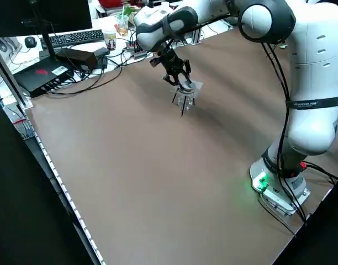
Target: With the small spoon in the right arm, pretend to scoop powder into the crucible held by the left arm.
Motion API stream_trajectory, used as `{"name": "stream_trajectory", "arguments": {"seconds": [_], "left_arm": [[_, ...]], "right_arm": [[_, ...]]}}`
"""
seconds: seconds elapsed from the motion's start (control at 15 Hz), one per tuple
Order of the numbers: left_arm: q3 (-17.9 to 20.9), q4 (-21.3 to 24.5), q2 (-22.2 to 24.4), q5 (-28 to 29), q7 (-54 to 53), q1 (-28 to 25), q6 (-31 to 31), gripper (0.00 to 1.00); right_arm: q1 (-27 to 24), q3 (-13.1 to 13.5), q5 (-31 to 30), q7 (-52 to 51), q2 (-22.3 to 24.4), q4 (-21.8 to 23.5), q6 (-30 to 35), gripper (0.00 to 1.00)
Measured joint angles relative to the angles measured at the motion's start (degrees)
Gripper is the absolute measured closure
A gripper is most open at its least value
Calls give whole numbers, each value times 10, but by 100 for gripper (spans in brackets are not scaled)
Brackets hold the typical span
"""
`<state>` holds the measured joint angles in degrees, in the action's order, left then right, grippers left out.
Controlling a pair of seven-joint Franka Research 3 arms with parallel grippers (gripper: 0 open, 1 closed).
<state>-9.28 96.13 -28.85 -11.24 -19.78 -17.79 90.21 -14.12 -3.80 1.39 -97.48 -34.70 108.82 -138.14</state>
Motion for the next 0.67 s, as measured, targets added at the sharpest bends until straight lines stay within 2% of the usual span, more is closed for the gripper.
{"name": "stream_trajectory", "arguments": {"seconds": [0.13,0.2,0.33,0.4,0.53,0.6,0.67], "left_arm": [[0,0,0,1,0,0,0,59],[0,0,0,1,0,0,0,66],[0,0,0,1,0,0,0,70],[0,0,0,1,0,0,0,75],[0,0,0,1,0,0,0,77],[0,0,0,1,0,0,0,85],[0,0,0,1,0,0,0,85]], "right_arm": [[0,0,0,0,0,1,-2,38],[0,0,0,-1,0,1,-2,38],[0,0,0,-1,0,1,-8,52],[0,0,0,-2,0,1,-8,53],[-1,1,0,-6,0,1,-9,56],[-2,2,0,-9,0,1,-9,57],[-2,2,0,-10,0,1,-9,57]]}}
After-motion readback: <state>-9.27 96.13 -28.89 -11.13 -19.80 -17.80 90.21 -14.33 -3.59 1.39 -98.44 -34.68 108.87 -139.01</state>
